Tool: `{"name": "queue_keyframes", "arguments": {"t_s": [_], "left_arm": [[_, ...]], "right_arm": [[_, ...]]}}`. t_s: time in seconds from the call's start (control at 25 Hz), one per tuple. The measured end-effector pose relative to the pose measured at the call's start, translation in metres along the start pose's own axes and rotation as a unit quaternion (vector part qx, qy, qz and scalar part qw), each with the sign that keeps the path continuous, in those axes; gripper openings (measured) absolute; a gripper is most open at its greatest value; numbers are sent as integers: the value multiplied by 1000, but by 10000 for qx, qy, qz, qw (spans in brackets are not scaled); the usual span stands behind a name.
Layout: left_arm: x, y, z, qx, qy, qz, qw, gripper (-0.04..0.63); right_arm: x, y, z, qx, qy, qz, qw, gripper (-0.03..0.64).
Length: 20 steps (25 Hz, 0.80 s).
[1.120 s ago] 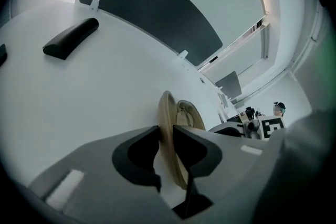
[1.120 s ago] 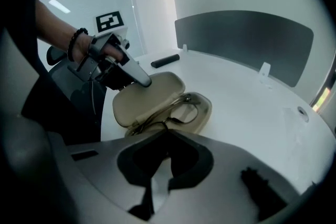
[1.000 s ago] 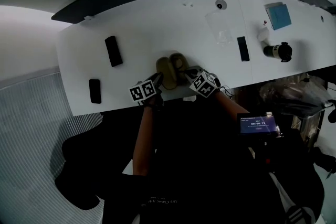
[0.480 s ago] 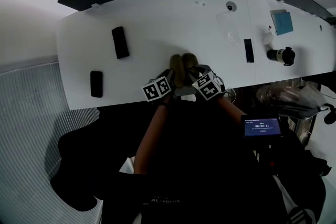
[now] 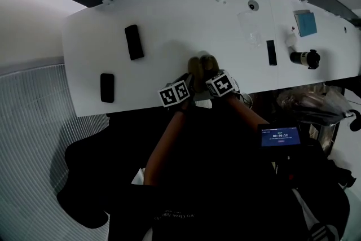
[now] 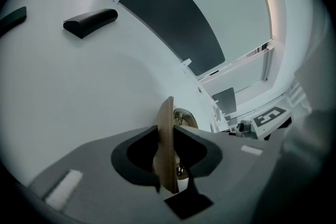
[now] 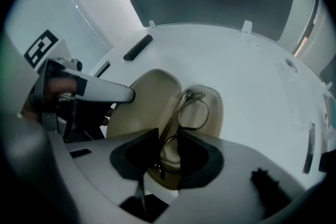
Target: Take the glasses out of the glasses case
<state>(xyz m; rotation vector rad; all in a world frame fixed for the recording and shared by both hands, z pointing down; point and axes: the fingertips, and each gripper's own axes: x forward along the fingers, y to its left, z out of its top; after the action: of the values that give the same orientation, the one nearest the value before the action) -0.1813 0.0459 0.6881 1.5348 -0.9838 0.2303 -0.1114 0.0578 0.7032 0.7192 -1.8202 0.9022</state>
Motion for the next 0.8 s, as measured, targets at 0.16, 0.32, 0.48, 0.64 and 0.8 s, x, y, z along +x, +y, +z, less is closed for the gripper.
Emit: {"name": "queue_keyframes", "arguments": {"t_s": [0.16, 0.32, 0.48, 0.64, 0.8], "left_arm": [[0, -10, 0, 142, 104, -76, 9998, 98], [1, -15, -4, 270, 190, -111, 9994, 98], [0, -12, -4, 260, 186, -98, 9994, 98], [-3, -8, -5, 157, 139, -54, 9998, 97], [-8, 3, -1, 55, 17, -14, 10000, 95]], "right_arm": [[2, 0, 5, 27, 54, -59, 10000, 123], [14, -5, -4, 425, 251, 35, 9988, 85], [18, -3, -6, 1178, 214, 424, 9919, 46], [12, -7, -7, 1819, -38, 872, 9794, 14], [4, 0, -1, 1964, -290, 1327, 9711, 14]]}}
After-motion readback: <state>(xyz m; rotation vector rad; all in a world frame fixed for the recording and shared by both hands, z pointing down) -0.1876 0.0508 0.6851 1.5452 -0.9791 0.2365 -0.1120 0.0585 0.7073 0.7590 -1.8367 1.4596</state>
